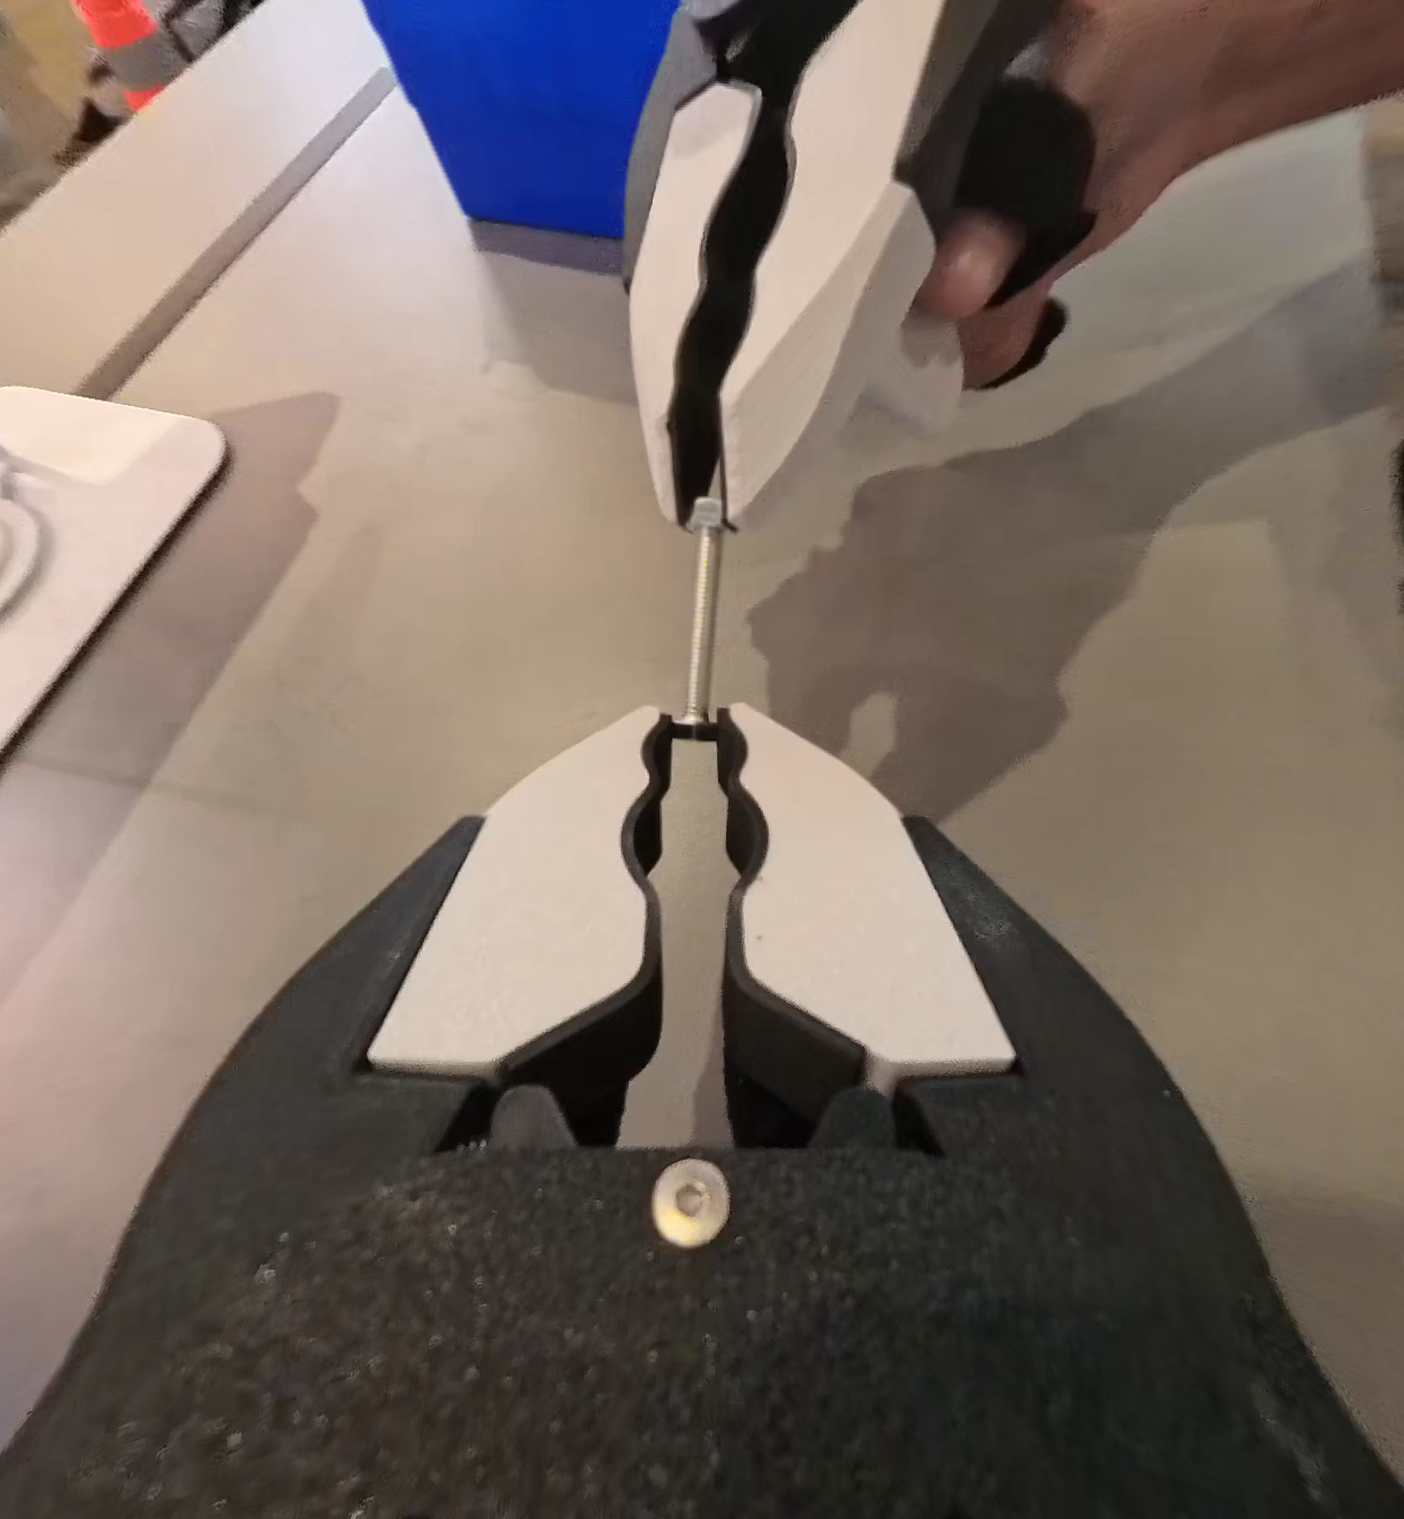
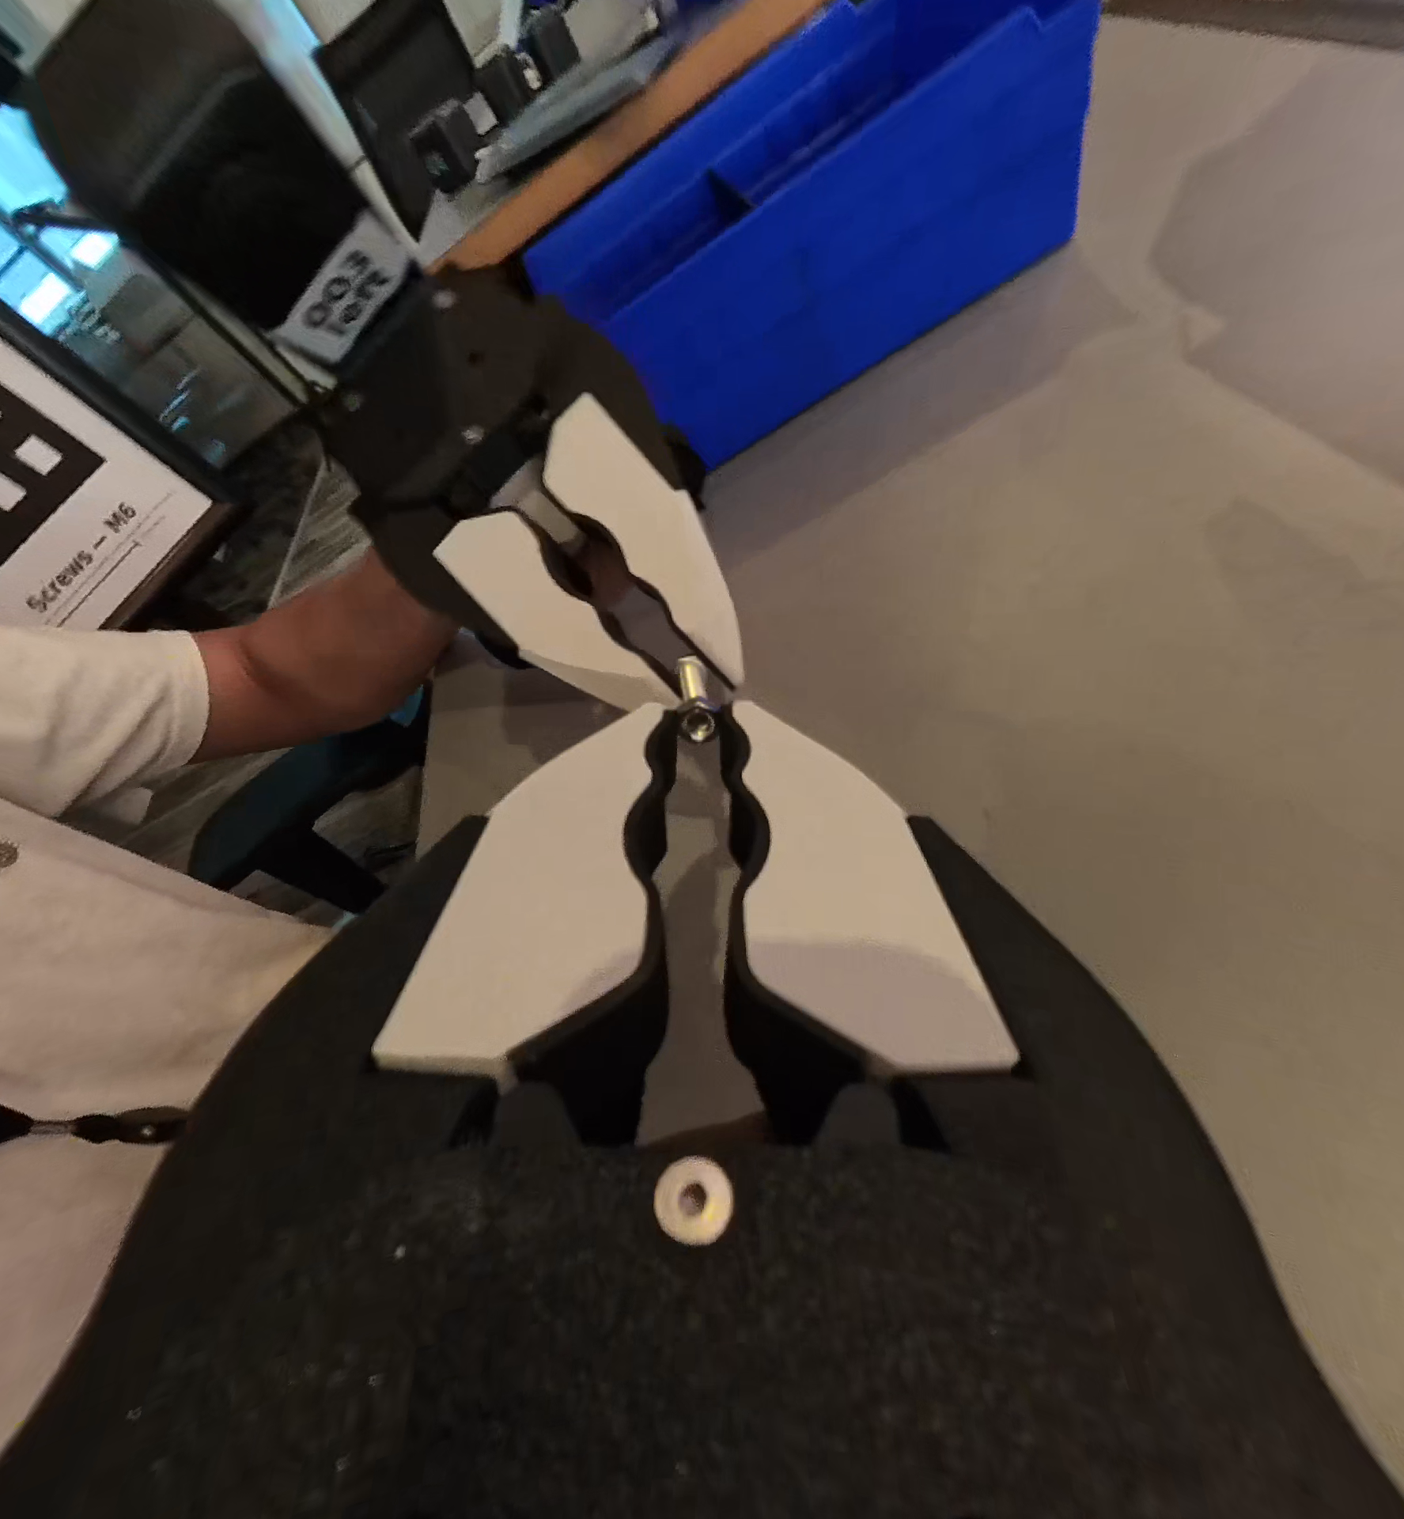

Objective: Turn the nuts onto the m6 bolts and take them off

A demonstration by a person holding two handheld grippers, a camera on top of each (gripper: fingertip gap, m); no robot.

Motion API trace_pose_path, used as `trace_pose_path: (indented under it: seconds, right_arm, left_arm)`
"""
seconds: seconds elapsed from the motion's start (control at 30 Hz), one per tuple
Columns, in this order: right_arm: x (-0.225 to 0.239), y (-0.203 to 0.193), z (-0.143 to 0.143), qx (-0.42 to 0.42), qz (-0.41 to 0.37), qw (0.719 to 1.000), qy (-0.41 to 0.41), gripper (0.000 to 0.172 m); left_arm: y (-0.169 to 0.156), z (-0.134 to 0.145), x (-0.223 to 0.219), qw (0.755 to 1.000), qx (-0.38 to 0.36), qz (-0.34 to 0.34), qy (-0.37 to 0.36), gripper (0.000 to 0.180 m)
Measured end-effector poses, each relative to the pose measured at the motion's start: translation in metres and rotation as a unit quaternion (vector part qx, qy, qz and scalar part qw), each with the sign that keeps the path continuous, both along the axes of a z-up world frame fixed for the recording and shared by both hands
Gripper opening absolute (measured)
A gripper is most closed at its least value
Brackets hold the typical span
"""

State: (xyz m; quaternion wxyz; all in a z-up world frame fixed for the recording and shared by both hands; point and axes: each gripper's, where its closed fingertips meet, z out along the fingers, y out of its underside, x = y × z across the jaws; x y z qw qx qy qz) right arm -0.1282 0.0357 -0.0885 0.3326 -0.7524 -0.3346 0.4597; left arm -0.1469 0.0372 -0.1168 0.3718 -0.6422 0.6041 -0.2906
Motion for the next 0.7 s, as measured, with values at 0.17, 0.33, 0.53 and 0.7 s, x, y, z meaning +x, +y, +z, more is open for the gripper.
trace_pose_path:
  seconds: [0.17,0.33,0.53,0.7]
  right_arm:
    - [0.003,0.010,-0.007,-0.131,-0.046,0.990,0.027,0.010]
    - [0.001,0.010,-0.015,-0.252,-0.076,0.963,0.059,0.010]
    - [0.001,0.005,-0.024,-0.375,-0.095,0.918,0.086,0.010]
    - [-0.001,0.004,-0.017,-0.422,-0.103,0.890,0.141,0.010]
  left_arm:
    - [0.010,0.000,0.000,0.994,0.099,0.043,0.028,0.010]
    - [0.016,-0.006,-0.004,0.979,0.186,0.058,0.061,0.010]
    - [0.018,-0.012,-0.006,0.952,0.285,0.058,0.097,0.010]
    - [0.019,-0.002,-0.007,0.931,0.349,0.064,0.086,0.010]
